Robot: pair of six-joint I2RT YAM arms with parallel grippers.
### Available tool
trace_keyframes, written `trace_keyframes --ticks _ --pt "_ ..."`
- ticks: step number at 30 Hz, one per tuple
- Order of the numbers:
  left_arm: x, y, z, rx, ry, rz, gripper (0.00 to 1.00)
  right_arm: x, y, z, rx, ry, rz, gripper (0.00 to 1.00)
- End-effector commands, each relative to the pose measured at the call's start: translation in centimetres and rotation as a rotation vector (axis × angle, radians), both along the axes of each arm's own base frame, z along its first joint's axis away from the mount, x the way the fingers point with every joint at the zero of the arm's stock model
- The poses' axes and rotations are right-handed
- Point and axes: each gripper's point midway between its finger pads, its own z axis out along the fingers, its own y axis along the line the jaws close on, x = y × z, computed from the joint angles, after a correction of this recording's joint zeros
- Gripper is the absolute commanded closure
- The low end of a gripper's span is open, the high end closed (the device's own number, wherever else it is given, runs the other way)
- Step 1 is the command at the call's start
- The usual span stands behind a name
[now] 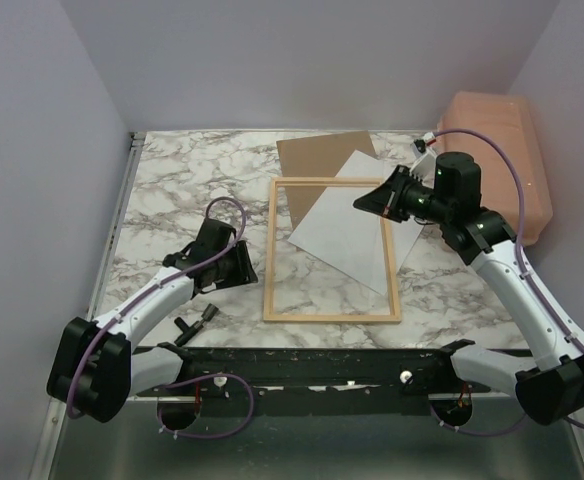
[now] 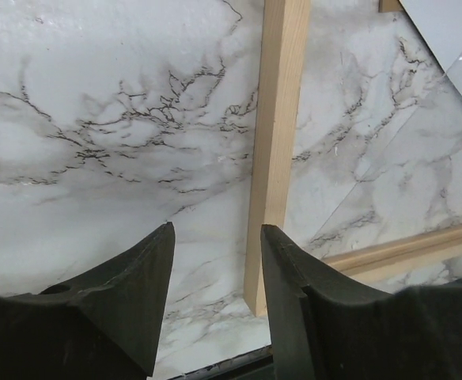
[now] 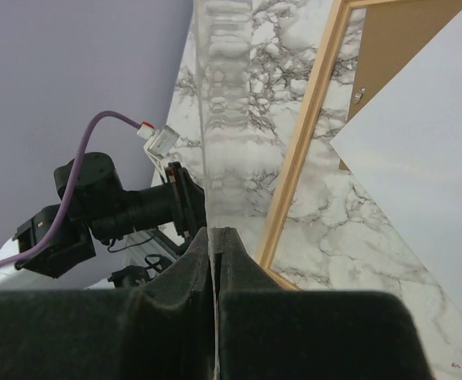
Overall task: Put the photo into the frame
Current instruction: Place the photo frame item in the photo frame.
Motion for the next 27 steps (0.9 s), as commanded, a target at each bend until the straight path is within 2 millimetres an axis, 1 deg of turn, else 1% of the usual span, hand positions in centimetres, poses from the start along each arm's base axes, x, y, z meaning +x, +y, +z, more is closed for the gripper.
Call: trace_keyframes --ticks 1,5,11,13,17,24,27 --pt "0.7 1.0 -0.5 0.076 -0.015 -0.010 0.53 -0.3 0.9 0.2 0.035 -0.006 0.054 0.99" --pt "0.7 0.5 -1.3 0.063 0.001 -0.024 0.54 -0.2 0.5 -0.3 -0.011 0.004 0.048 0.99" --pt "0.6 -0.7 -1.4 0.036 0.001 -0.057 0.55 -0.1 -0.6 -0.1 -0.075 -0.006 0.007 0.99" --pt "0.4 -1.3 -1.5 0.033 0.002 -0.070 0.55 -0.3 -0.5 0.3 -0.065 -0.013 0.014 0.99" --pt "0.3 -2.2 -1.9 0.052 0.008 -0.089 0.57 -0.7 -0.4 0.2 -0.068 -0.001 0.035 0.99" --pt "-0.4 -2.3 -3.8 0.114 0.053 -0.097 0.61 -1.2 0.1 -0.5 -0.059 0.034 0.074 0.99" --pt "-0.8 -2.2 -4.6 0.127 0.074 -0.096 0.67 -1.2 0.6 -0.7 -0.048 0.052 0.099 0.99"
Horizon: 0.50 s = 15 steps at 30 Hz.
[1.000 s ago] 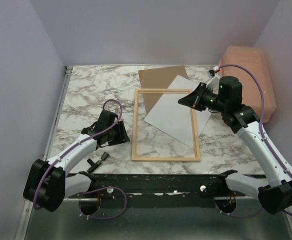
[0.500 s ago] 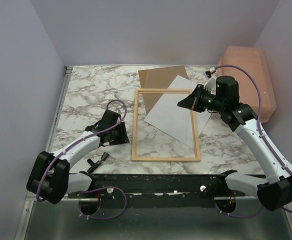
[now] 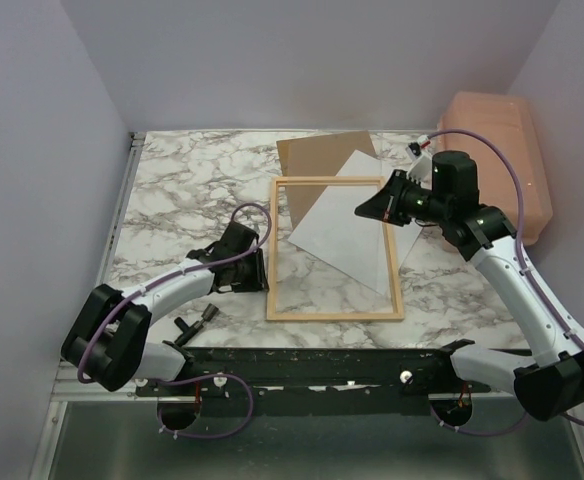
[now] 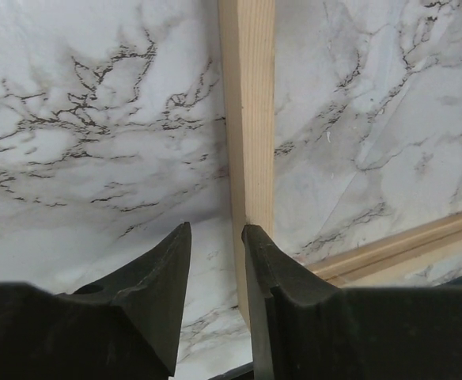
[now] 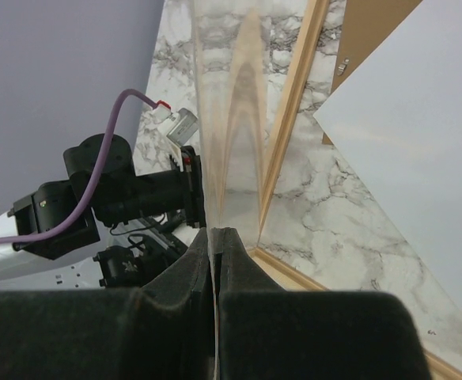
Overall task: Put the photo into the frame
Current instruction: Place the photo frame item in the photo frame.
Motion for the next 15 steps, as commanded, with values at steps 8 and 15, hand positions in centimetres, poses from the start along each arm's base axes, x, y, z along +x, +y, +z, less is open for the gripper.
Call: trace_keyframes --ticks 8,15 --pt "-0.4 1.2 -2.3 0.090 0.037 0.032 0.76 0.1 1.5 0.7 0.035 0.039 0.095 0.99" --pt "-0.4 1.2 -2.5 0.091 0.039 0.039 0.76 1.1 1.5 0.4 0.006 0.056 0.113 0.99"
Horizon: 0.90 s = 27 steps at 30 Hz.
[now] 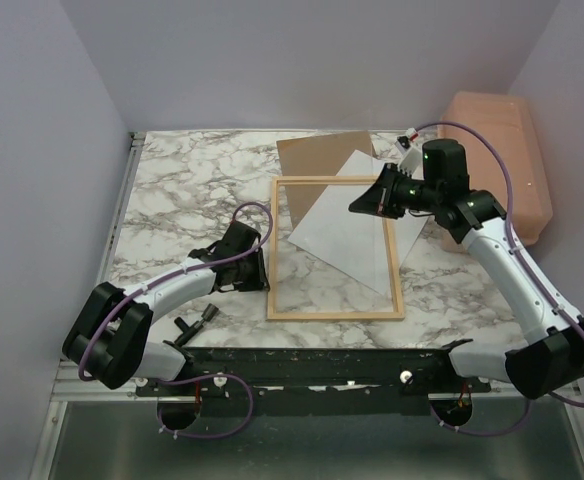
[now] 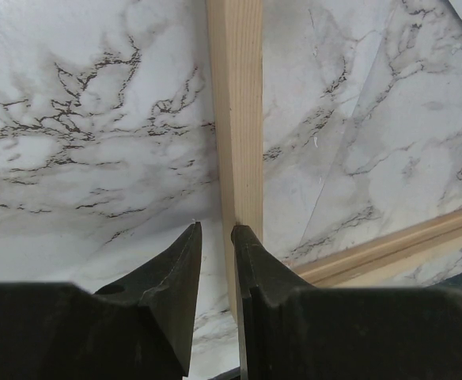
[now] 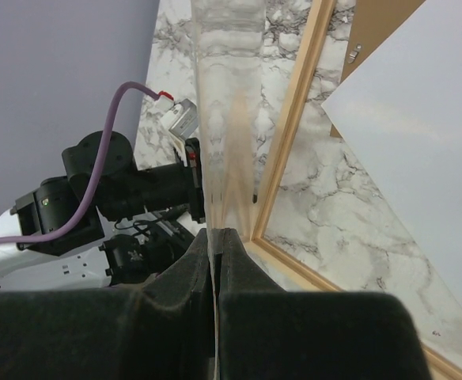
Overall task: Put the photo into the frame
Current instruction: Place the photo frame item in the photo frame.
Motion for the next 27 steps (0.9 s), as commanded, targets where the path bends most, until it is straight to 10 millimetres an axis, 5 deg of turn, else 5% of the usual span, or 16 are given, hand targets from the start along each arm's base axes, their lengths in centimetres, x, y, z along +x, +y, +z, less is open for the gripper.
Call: trace_keyframes --ticks 1,27 --pt "-0.8 2.0 -2.7 0.112 0.040 0.029 0.76 0.1 0.3 0.8 0.004 -0.007 0.059 0.99" --pt "-0.8 2.1 -2.7 0.115 0.040 0.035 0.77 3.3 0.2 -1.9 0.028 0.129 0.140 0.99"
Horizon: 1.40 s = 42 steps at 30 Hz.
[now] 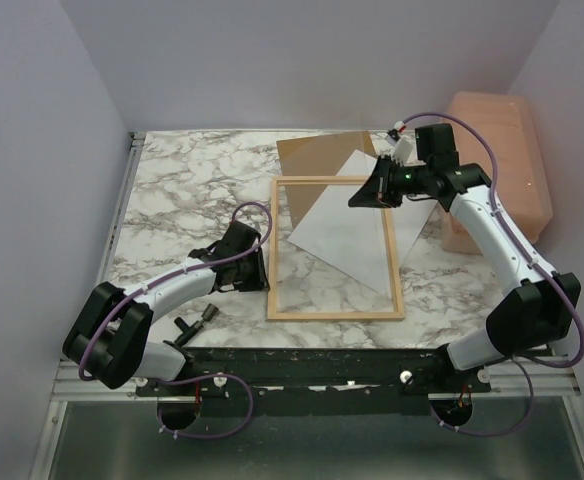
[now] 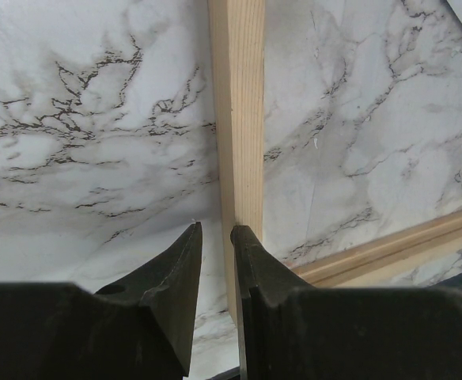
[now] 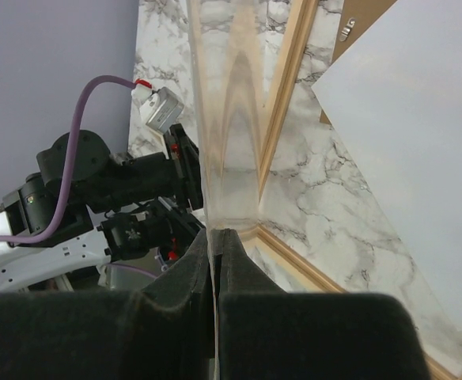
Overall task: Put the photo into the frame
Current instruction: Place the photo frame item in the photo frame.
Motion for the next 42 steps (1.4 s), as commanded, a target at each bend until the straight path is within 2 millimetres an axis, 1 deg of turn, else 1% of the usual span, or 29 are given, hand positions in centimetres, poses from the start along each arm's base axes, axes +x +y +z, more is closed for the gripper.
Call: trace_keyframes --ticks 1,6,11,22,25,31,35,38,42 --pt "-0.9 2.2 -2.7 0.119 0.037 0.025 0.77 0.5 0.4 0.1 0.039 0.009 0.029 0.99" --pt "-0.8 2.2 -2.7 0.119 0.035 0.026 0.76 1.1 -0.1 -1.2 0.036 0.035 0.009 0.99" --pt "-0.9 2.1 -2.6 0.115 0.036 0.022 0.76 1.3 -0.6 -2.3 0.037 0.060 -0.001 0.99" --pt "-0.9 2.1 -2.7 0.115 0.036 0.019 0.77 1.2 -1.6 -4.3 0.126 0.141 0.007 0.99" --pt "-0.9 2.1 -2.7 0.115 0.036 0.020 0.77 1.3 -1.7 -3.7 0.144 0.140 0.012 0.99" --pt "-0.9 2.1 -2.7 0.117 0.035 0.021 0.77 1.7 -1.5 -0.8 0.169 0.084 0.002 0.99" --pt "-0.9 2.1 -2.7 0.117 0.037 0.019 0.77 1.6 -1.4 0.7 0.191 0.058 0.003 0.99" --pt "-0.9 2.0 -2.7 0.116 0.039 0.017 0.77 1.5 -1.3 1.0 0.201 0.056 0.008 0.99" --pt "-0.9 2.1 -2.7 0.117 0.037 0.017 0.77 1.6 -1.3 0.5 0.198 0.062 0.008 1.00"
